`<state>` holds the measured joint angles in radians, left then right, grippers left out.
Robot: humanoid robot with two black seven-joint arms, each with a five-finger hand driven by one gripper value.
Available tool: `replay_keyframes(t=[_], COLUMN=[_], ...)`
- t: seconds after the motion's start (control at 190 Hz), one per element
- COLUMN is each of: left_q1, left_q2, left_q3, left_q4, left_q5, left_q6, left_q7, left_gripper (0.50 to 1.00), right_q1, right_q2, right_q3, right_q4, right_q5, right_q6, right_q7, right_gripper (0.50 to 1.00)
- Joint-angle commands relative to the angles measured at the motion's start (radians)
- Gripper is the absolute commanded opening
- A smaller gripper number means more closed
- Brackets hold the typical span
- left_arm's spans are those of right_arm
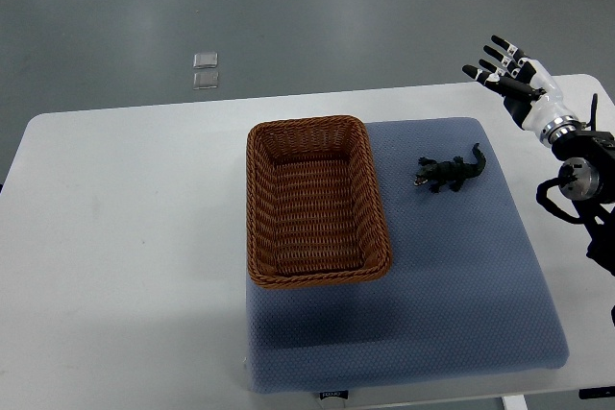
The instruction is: Place crocodile in brown basket with right hand
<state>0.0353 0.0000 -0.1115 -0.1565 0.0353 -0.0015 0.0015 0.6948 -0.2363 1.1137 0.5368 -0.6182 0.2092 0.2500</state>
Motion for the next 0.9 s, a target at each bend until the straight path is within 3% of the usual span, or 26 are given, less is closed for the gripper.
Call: replay_keyframes(t=[0.0,0.58,0.775,0.897], left_q1=[0.000,0.000,0.000,0.000], left_q2=[0.000,0.000,0.000,0.000], left_q3=[0.000,0.001,0.000,0.001], left_q4=[0.000,0.000,0.000,0.000], left_q5=[0.000,0.000,0.000,0.000], left_q6=[0.000,0.000,0.000,0.000], left_q7=[0.000,0.000,0.000,0.000], left_gripper=[1.000,1.000,1.000,1.000], right_q1=[0.000,0.000,0.002,0.003], right_q2=[-0.001,-0.008,-0.020,-0.031], right_q3=[0.000,-0.015,-0.023,-0.025], right_q4=[0.000,0.006,0.006,0.022], right_q5=[0.000,-0.002,-0.017,-0.020], right_q6=[0.001,0.002,0.098,0.105], right_q7=[0.003,0.008,0.009,0.011], right_gripper=[0.930,0.930,0.930,0.928])
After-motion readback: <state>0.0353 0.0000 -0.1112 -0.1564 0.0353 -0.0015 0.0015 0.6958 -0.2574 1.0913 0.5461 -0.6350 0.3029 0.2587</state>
